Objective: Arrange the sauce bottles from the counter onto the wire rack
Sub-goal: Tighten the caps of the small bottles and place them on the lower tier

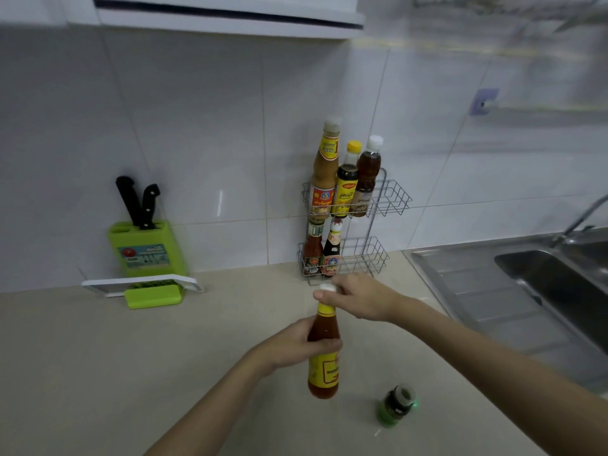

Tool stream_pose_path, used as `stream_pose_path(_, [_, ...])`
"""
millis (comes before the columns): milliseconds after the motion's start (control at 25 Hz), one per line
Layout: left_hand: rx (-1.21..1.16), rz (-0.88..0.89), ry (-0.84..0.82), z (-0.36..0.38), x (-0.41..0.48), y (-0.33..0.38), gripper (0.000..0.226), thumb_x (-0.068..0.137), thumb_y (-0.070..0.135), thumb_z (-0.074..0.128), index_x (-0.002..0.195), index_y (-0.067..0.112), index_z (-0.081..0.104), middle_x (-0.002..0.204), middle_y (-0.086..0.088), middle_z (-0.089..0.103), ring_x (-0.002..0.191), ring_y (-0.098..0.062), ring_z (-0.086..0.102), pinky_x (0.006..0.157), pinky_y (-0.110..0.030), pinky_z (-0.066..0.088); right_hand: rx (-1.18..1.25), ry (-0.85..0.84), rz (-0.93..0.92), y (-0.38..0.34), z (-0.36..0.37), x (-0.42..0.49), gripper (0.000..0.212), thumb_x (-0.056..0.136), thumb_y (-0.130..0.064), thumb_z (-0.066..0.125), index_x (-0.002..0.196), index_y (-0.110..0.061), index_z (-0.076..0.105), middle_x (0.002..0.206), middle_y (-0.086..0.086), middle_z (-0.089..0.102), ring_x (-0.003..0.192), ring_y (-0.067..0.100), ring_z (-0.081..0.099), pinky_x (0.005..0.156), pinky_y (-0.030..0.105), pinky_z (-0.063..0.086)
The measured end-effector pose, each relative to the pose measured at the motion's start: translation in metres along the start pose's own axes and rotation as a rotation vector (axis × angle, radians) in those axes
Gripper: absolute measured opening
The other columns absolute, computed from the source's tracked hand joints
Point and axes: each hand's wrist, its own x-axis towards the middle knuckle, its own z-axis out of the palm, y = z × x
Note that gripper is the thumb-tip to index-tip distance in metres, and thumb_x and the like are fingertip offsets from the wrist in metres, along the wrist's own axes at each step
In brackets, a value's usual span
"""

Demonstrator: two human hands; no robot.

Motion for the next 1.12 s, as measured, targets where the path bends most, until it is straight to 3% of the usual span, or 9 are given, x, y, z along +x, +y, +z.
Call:
stream_pose_path(120, [-0.070,0.009,0.003,-0.005,0.012,0.015,0.050,0.084,0.045,0.067,0.128,0.046,0.043,0.127,0.015,0.058,0.112,0.005,0.060,0.083,-0.014,0.052,0.444,-0.052,0.008,0.022,-0.008,-0.003,0.031,0.092,-0.039,0.057,0.106,-0.011,0.058,0.087,0.001,0.055,0.072,0.013,0.057,0.061,0.030,0.053])
stream_pose_path(240, [-0.083,0.003,0.017,-0.003,0.032,0.020,0.063,0.086,0.043,0.065,0.140,0.030,0.036,0.134,0.007,0.055,0.120,-0.003,0.056,0.094,-0.020,0.049,0.561,0.005,-0.002,0.041,-0.009,0.004,0.029,0.093,-0.033,0.057,0.114,-0.014,0.060,0.097,-0.001,0.063,0.086,0.010,0.061,0.072,0.030,0.054])
stream_pose_path(360, [-0.166,0.053,0.148,0.005,0.056,0.020,0.051,0.090,0.034,0.063,0.136,0.023,0.044,0.126,0.008,0.062,0.115,-0.002,0.060,0.088,-0.016,0.052,0.766,0.155,0.048,0.060,-0.008,0.019,0.024,0.094,-0.027,0.057,0.111,-0.011,0.057,0.101,0.012,0.069,0.095,0.023,0.068,0.079,0.041,0.058])
stream_pose_path(520, [-0.215,-0.040,0.365,-0.008,0.083,0.002,0.027,0.096,0.019,0.056,0.119,0.008,0.060,0.119,-0.014,0.066,0.109,-0.018,0.062,0.100,-0.032,0.049,0.612,0.457,0.185,0.090,-0.017,0.041,0.030,0.092,-0.037,0.057,0.101,-0.009,0.054,0.095,0.011,0.066,0.087,0.026,0.067,0.071,0.046,0.060])
stream_pose_path(640, [-0.288,-0.150,0.490,-0.030,0.104,-0.014,0.011,0.096,0.012,0.053,0.098,0.007,0.063,0.106,-0.018,0.067,0.095,-0.021,0.061,0.085,-0.026,0.050,0.419,0.676,0.217,0.119,-0.025,0.061,0.029,0.090,-0.043,0.058,0.094,-0.015,0.052,0.086,0.001,0.065,0.081,0.020,0.064,0.065,0.038,0.054])
stream_pose_path(720, [-0.281,-0.200,0.584,-0.045,0.118,-0.020,0.008,0.095,0.010,0.054,0.093,0.011,0.062,0.102,-0.013,0.063,0.093,-0.020,0.058,0.082,-0.026,0.048,0.517,0.778,0.236,0.138,-0.026,0.074,0.025,0.090,-0.038,0.060,0.096,-0.015,0.053,0.091,0.003,0.068,0.087,0.020,0.065,0.067,0.033,0.051])
stream_pose_path(800, [-0.261,-0.251,0.682,-0.057,0.139,-0.028,0.009,0.093,0.011,0.055,0.100,0.012,0.060,0.103,-0.009,0.060,0.098,-0.022,0.056,0.088,-0.032,0.046,0.634,0.868,0.259,0.158,-0.025,0.088,0.020,0.090,-0.032,0.061,0.098,-0.015,0.054,0.094,0.002,0.067,0.092,0.019,0.065,0.072,0.030,0.049])
stream_pose_path(920, [-0.251,-0.320,0.780,-0.069,0.162,-0.033,0.040,0.092,0.017,0.055,0.130,0.010,0.046,0.125,-0.011,0.053,0.119,-0.027,0.050,0.102,-0.036,0.040,0.743,0.946,0.222,0.176,-0.018,0.100,0.018,0.090,-0.026,0.063,0.099,-0.014,0.053,0.093,0.001,0.065,0.093,0.016,0.063,0.072,0.017,0.048])
stream_pose_path(1120, [-0.319,-0.368,0.720,-0.071,0.192,-0.038,0.060,0.096,0.023,0.049,0.148,0.011,0.023,0.151,-0.012,0.035,0.136,-0.029,0.037,0.109,-0.037,0.032,0.782,0.995,0.133,0.192,-0.003,0.118,0.016,0.090,-0.023,0.063,0.096,-0.014,0.051,0.088,-0.006,0.061,0.085,0.004,0.062,0.069,0.006,0.049])
